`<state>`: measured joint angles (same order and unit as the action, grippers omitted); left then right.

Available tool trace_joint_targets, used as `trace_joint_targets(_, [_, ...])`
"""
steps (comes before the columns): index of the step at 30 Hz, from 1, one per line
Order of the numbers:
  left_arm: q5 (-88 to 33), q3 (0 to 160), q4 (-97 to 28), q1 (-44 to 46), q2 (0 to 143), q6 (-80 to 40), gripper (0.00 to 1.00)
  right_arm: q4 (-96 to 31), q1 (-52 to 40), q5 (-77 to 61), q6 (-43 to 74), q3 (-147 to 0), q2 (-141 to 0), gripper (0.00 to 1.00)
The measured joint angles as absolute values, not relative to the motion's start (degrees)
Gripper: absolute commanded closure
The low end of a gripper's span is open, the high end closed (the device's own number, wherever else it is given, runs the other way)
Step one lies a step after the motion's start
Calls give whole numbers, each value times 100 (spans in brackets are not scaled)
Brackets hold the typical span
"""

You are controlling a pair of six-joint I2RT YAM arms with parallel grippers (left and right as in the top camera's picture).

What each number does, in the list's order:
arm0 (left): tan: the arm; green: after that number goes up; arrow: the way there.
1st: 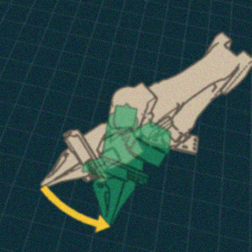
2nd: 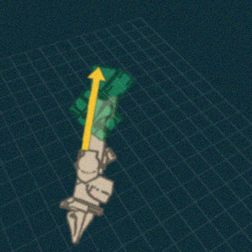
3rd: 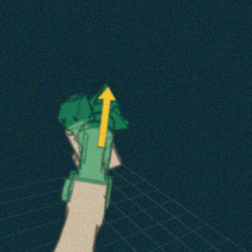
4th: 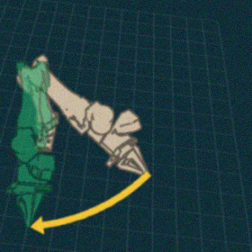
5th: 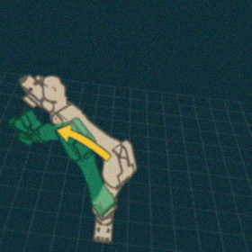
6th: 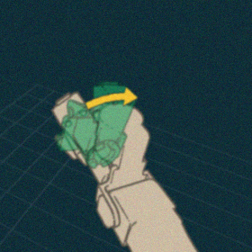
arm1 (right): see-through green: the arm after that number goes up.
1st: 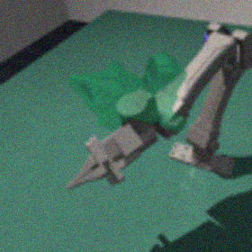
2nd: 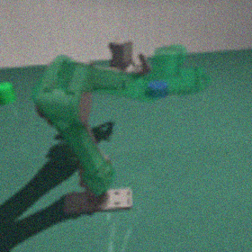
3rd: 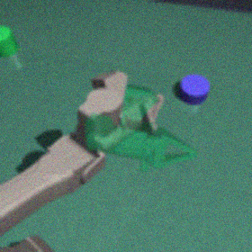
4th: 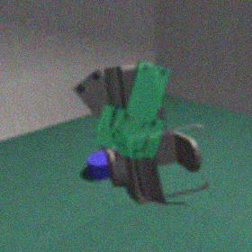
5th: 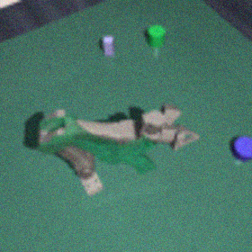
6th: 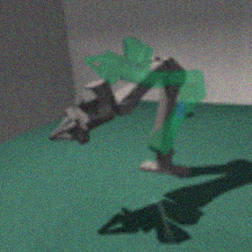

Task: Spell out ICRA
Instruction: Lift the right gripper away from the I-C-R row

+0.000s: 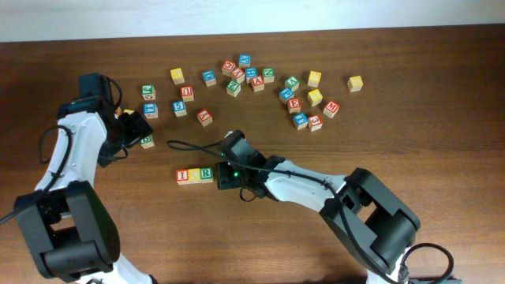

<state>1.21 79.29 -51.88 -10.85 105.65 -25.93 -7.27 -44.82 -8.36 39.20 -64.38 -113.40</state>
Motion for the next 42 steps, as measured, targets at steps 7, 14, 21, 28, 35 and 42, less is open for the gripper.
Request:
trace_joint_targets(7, [119,7929,-5190,-1085,10565,-2593,1,-1905,-3662,-674,3721,-6447,-10975,95])
trace_joint_targets(14, [121,7929,-5190,-1085,10565,-2593,1,-2596,-3028,-609,3542,-6442,-10847,76])
trace_joint_targets(21, [121,7929,-5188,-1085,10565,-2593,1,-2641,-3009,-600,3454,-6449,-10750,12])
trace_joint_targets(28, [121,7929,-5188,-1085,10565,-2593,1,-2633,-3009,-596,3441,-6455,-10680,2])
trace_joint_targets(35, [121,7929,-5188,-1085,10565,-2593,1,-2617,-3009,-591,3444,-6455,-10680,2])
trace_joint_targets(42, [121,7929,-5188,-1085,10565,-2593,1,-2615,-3009,-580,3446,-6455,-10680,2])
